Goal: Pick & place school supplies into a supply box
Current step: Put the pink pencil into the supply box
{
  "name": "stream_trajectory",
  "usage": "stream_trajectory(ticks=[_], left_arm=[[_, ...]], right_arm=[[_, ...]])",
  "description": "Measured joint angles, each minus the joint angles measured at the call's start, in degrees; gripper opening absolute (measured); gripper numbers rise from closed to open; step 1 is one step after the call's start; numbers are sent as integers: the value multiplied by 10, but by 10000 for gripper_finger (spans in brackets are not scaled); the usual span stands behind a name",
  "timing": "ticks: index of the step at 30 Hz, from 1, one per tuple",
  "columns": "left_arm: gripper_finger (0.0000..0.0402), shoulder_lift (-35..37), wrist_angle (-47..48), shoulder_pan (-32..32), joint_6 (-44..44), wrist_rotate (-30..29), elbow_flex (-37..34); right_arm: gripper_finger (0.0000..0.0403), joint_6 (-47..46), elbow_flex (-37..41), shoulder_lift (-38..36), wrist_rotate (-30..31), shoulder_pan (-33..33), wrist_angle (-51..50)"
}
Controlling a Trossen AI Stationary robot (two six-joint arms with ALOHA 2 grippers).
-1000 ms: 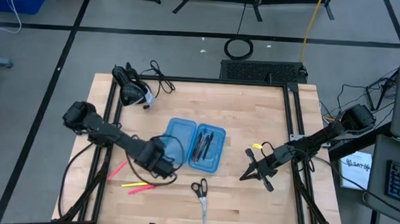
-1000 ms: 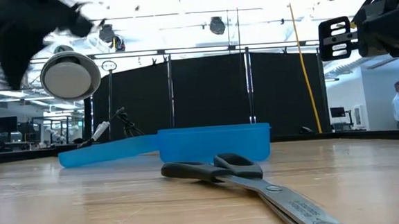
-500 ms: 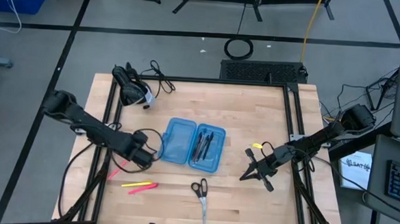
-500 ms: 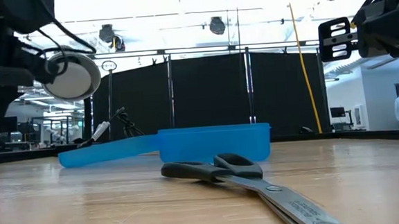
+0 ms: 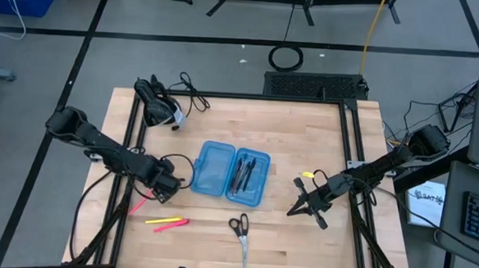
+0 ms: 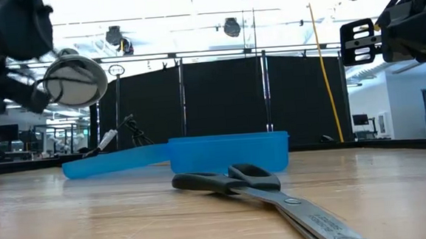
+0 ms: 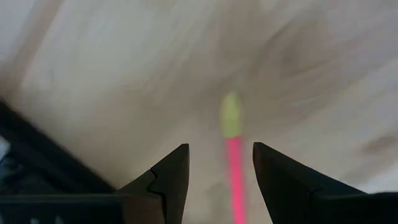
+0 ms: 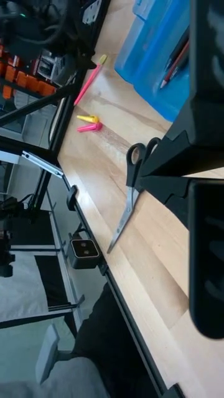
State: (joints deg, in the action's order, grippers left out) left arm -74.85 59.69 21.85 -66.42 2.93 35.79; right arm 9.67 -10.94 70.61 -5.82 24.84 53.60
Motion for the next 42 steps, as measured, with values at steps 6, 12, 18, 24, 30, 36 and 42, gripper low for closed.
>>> stream_trajectory(ticks=[6,12,18,24,30,36,42], left_arm=[[180,1,-60,-16,21,5,-44],[180,2,-104,-20,25,9,-65],[179,2,-116,-20,18,7,-67],[122,1,-134,-20,-1,8,-68],[25,1,-147,-18,-8,11,-67],[19,0,-144,-18,-76,20,-63],[12,-3,-114,-19,-117,4,-13]], right_arm=[[0,0,0,0,0,0,0],[0,5,0,0,0,0,-2],[0,16,0,0,0,-1,-4],[0,16,0,0,0,-1,-4],[0,16,0,0,0,-1,-4],[0,15,0,0,0,-1,-4],[0,16,0,0,0,-1,-3]])
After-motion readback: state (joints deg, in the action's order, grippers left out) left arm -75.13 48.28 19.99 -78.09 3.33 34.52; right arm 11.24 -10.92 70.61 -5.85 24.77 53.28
